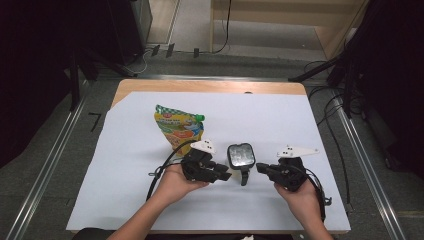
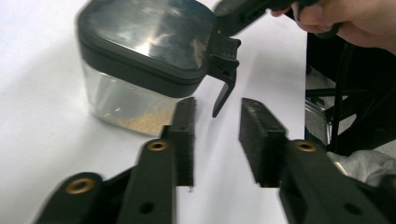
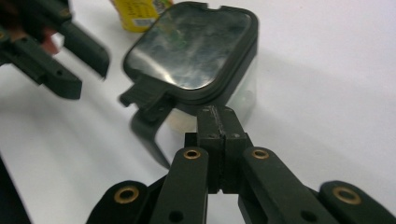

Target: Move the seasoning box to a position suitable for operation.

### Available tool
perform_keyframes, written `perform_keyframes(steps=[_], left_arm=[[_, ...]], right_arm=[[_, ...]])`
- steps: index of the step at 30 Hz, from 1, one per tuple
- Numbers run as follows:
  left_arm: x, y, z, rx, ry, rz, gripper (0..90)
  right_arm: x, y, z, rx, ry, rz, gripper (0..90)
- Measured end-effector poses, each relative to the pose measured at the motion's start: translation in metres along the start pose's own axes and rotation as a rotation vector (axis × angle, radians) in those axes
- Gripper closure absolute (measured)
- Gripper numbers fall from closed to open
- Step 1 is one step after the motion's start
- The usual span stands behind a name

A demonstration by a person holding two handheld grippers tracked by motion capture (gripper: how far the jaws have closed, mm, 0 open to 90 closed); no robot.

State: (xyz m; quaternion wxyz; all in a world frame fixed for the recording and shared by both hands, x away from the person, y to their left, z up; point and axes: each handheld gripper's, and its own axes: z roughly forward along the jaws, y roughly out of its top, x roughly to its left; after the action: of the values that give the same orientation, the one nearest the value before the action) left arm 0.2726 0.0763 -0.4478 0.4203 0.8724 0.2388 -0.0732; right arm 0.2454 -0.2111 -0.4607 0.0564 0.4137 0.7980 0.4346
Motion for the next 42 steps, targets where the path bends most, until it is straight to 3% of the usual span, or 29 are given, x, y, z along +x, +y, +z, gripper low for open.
perform_keyframes(steps=[12,22,32,42], left_arm=[[0.012,-0.003,-0.018,-0.023,0.041,-0.003,54.0],[0.017,-0.005,-0.019,-0.018,0.065,-0.014,47.2],[0.018,-0.005,-0.017,-0.023,0.077,-0.009,44.6],[0.017,-0.005,-0.017,-0.032,0.069,0.003,43.7]], right_arm=[[0.025,0.005,-0.007,0.021,0.093,-0.076,90.0],[0.040,0.004,0.008,0.080,0.153,-0.118,90.0],[0.050,0.000,0.032,0.100,0.125,-0.111,90.0],[0.050,-0.002,0.038,0.117,0.108,-0.118,90.0]])
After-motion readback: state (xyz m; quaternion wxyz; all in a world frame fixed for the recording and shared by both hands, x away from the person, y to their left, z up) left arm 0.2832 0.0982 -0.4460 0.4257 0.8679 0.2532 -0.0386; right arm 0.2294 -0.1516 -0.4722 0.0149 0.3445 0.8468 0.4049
